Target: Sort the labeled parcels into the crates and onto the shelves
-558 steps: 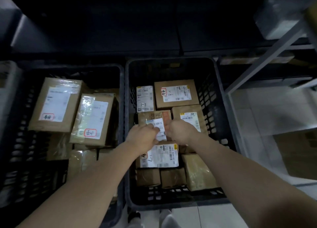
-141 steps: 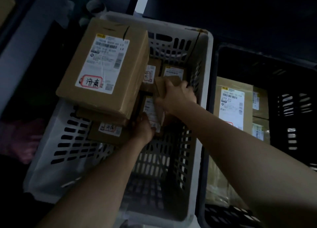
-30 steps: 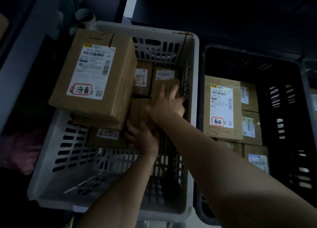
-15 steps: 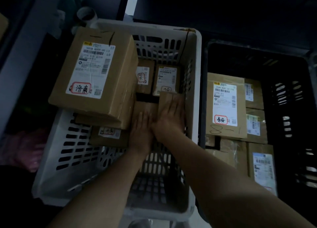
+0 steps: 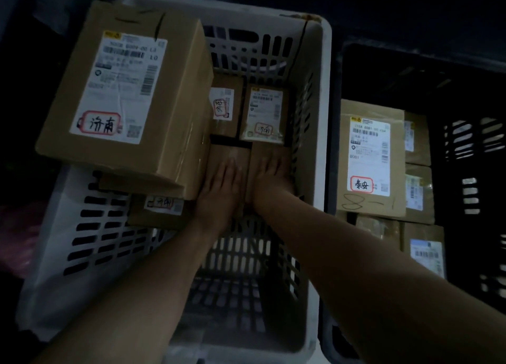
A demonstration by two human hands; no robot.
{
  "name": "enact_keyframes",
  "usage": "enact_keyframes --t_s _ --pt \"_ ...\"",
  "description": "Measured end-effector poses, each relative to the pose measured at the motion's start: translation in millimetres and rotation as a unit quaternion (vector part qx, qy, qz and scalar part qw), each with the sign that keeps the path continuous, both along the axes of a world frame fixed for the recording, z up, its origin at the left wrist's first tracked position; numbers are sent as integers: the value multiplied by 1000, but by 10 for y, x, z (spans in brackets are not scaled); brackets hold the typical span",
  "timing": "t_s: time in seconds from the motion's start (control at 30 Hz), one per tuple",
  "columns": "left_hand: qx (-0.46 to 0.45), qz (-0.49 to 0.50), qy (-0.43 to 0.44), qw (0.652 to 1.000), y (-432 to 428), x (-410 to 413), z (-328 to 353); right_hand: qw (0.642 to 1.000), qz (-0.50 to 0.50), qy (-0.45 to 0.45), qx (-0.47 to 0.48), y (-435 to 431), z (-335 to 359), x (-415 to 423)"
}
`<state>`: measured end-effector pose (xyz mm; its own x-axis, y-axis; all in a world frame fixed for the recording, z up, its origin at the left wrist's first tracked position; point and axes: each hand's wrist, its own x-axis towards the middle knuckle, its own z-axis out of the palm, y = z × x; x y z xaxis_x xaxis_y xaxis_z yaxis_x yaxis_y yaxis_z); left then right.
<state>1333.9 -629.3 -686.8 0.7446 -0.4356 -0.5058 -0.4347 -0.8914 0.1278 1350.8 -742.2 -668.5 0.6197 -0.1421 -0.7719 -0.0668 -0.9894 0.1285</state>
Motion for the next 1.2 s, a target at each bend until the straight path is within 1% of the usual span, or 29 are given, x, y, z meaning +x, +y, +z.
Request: enact_keyframes --t_s 0.07,0.13,0.27,0.4,0.43,0.5,0.57,0.63,0.67,0.73,0.8,0.87,0.97,1.03,1.13,1.2 --pt "22 -17 -7 1000 -6 51 4 1000 -28 -6 -10 15 -138 -12" --pt "31 -17 -6 999 -15 85 -17 998 -58 -6 1 27 -214 -9" --pt "13 6 18 1000 -82 170 -45 999 -24 -33 -32 44 -239 7" --pt "-20 21 20 999 -115 206 -102 997 4 -37 -63 86 -313 18" --pt "-24 24 26 999 -114 214 -99 997 7 -41 -70 93 -344 8" --pt "-22 21 43 999 -105 243 -60 997 -19 -33 -71 105 -363 7" --pt "-18 15 66 998 -99 270 22 997 -37 -20 -60 99 -330 6" --pt "-31 14 71 997 -82 265 121 998 -44 -16 -40 70 -203 27" --pt "-47 15 64 997 -67 241 174 999 -45 -6 -23 40 -145 40" --pt "-97 34 41 994 -37 191 302 994 -103 15 38 16 76 131" --pt "-149 68 17 986 -11 168 486 979 -158 -22 126 30 291 213" --pt "-195 81 -31 977 17 183 712 959 -187 -100 189 72 541 268" --pt "-227 77 -100 966 89 244 1078 907 -249 -202 271 82 970 310" --pt "-244 78 -137 957 150 291 1330 871 -289 -245 313 119 1291 336" --pt "-270 72 -187 942 299 362 1684 835 -329 -256 358 248 1597 413" --pt "-243 102 -236 935 482 410 1838 819 -347 -237 389 368 1699 457"
